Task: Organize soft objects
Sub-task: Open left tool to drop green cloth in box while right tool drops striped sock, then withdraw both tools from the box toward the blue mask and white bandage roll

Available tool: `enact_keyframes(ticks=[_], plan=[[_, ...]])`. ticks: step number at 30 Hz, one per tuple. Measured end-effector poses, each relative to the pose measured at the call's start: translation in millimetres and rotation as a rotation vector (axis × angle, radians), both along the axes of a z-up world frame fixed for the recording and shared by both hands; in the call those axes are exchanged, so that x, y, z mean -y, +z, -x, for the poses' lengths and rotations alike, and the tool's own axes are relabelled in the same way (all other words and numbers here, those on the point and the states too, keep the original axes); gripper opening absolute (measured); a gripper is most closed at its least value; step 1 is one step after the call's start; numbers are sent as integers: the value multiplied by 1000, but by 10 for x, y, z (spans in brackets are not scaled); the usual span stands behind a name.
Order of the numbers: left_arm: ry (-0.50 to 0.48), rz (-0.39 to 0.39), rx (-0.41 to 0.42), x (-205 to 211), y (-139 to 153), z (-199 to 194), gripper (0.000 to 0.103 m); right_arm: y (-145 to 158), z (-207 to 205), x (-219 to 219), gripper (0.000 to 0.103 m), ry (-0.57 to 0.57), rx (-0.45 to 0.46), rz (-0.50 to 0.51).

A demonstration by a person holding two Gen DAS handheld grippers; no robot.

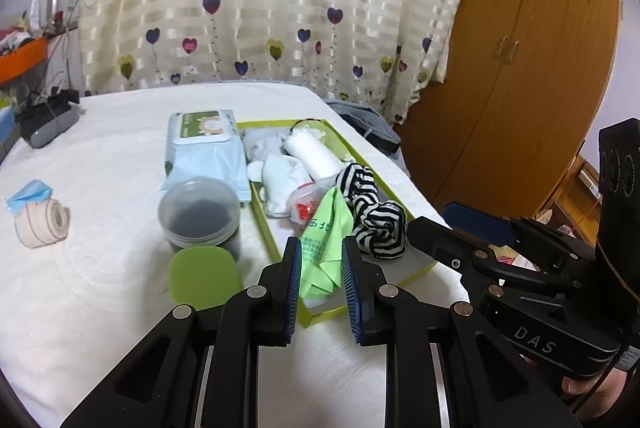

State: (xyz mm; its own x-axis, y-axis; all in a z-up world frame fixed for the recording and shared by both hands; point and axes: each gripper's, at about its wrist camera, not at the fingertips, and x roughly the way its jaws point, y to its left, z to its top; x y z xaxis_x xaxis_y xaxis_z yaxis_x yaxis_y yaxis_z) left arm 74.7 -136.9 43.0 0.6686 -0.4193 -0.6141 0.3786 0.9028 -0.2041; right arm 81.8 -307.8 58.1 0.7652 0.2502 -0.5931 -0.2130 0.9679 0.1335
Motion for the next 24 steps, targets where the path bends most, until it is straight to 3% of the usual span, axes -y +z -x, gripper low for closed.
enact_keyframes(ticks=[24], plan=[[124,18,-7,-662,-34,37,19,83,55,-589,46,108,17,32]])
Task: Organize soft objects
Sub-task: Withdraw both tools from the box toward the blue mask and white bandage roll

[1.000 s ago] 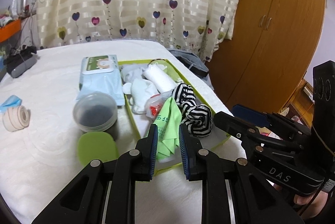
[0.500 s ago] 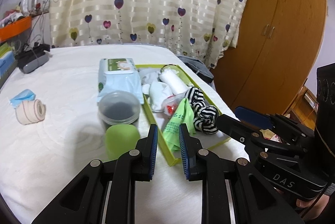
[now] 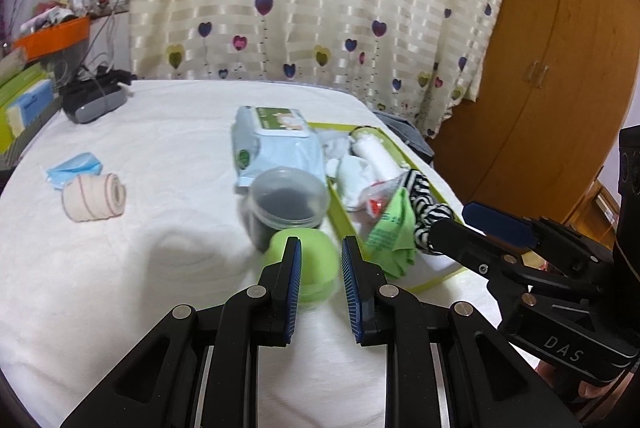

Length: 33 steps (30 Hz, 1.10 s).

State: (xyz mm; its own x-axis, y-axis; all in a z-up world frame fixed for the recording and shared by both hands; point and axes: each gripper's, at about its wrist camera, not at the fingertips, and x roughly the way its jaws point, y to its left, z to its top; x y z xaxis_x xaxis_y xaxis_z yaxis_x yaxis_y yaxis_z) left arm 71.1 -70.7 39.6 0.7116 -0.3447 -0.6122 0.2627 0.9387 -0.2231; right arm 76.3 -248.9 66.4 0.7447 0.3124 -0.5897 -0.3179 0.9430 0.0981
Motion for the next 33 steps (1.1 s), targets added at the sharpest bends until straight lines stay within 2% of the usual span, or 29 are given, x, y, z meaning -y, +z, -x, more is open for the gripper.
enact_keyframes(ticks=[12,17,33], plan=[[87,4,-16,-405,-75,-74,20,-15,-110,-360,46,73,-11,-6],[122,7,-25,-583,-125,-109,23,-25,-168,-554,46,108,-16,3],[279,-1,-53,-1387,-243,-213,23,-135,-452,-1366,47,269,-65,6]])
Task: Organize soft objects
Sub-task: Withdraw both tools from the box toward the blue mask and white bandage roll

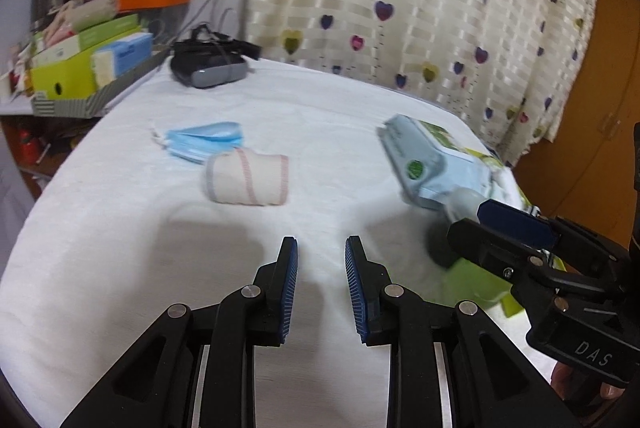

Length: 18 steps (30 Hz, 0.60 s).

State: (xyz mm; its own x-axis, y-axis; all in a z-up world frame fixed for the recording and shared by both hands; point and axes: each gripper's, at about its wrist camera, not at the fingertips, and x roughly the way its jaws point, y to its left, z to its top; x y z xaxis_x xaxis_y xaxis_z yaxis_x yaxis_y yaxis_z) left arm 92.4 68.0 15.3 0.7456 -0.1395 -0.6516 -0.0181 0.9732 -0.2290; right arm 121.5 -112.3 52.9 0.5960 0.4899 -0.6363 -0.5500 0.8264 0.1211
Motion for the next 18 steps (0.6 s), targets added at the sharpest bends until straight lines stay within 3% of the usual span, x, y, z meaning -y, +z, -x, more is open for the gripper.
enact_keyframes(ticks=[5,14,18], plan=[[50,0,5,-282,5,-26,26,-31,-97,-271,53,50,-18,7],[119,17,-5,-708,-63,-62,31,-122,-374,-783,54,123,-36,30],[140,27,-2,-858,-80,-84,31,-223,-600,-932,54,113,-91,10]])
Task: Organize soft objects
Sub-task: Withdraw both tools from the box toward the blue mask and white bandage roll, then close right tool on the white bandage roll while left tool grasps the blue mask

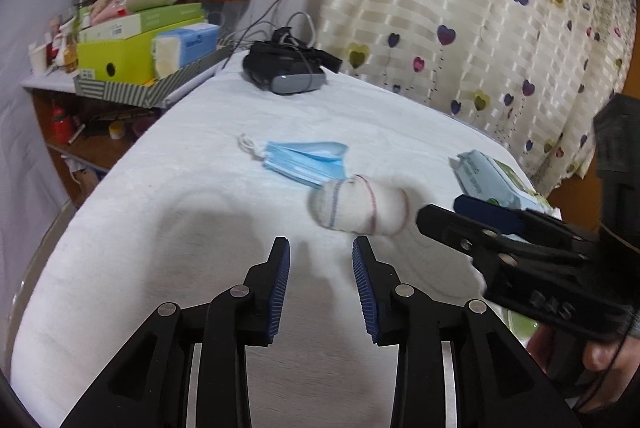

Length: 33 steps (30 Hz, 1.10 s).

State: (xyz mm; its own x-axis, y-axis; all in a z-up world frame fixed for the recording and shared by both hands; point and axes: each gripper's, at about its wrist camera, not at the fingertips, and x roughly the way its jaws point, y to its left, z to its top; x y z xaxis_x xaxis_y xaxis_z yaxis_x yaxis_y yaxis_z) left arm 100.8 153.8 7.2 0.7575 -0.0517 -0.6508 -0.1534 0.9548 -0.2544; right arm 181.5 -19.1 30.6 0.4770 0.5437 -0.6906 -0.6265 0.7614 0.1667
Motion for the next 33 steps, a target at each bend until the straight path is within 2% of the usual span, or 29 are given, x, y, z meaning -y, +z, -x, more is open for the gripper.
enact_keyframes(ticks=[3,10,13,15,17,21,28,31,33], plan=[[9,10,0,-94,-26,-18,31,-121,-174,-75,54,-15,-73,-23],[28,34,-13,-261,-105,-70,31,-243,-386,-147,54,-18,-153,-32],[27,38,-13,-286,-120,-82,32,-254,-275,-206,54,65,-199,-22],[25,44,-11,-300,-127,-84,32,-212,-114,-260,54,144,-177,3],[24,46,-10,-314,-131,-85,32,-127,-17,-249,54,169,-132,14],[26,49,-9,-326,-130,-92,32,-14,-56,-252,54,127,-2,72],[38,37,-15,-351,-112,-102,32,-342,-295,-498,54,155,-34,179],[40,33,-19,-369,-95,-104,32,-377,-333,-478,54,130,-53,159],[42,31,-23,-364,-81,-112,32,-325,-309,-413,47,116,-58,113]])
